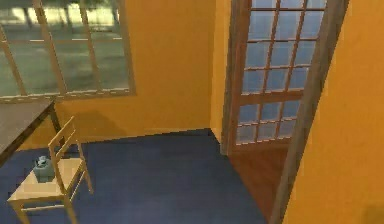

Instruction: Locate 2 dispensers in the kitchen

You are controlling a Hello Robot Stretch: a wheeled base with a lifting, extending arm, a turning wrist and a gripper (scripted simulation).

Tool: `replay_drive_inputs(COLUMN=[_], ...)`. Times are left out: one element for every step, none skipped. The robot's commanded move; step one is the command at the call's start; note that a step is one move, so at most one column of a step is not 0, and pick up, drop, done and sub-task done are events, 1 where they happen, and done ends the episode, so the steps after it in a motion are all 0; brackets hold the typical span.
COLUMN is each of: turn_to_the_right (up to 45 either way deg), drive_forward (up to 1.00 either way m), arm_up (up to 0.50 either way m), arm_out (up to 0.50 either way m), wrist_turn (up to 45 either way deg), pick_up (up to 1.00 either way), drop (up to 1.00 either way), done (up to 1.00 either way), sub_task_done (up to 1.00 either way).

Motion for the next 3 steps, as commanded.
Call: replay_drive_inputs(turn_to_the_right=[0.0,45.0,9.0], drive_forward=[0.95,0.00,0.00], arm_up=[0.00,0.00,0.00], arm_out=[0.00,0.00,0.00], wrist_turn=[0.0,0.0,0.0], pick_up=[0.00,0.00,0.00], drop=[0.00,0.00,0.00], done=[0.00,0.00,0.00], sub_task_done=[0.00,0.00,0.00])
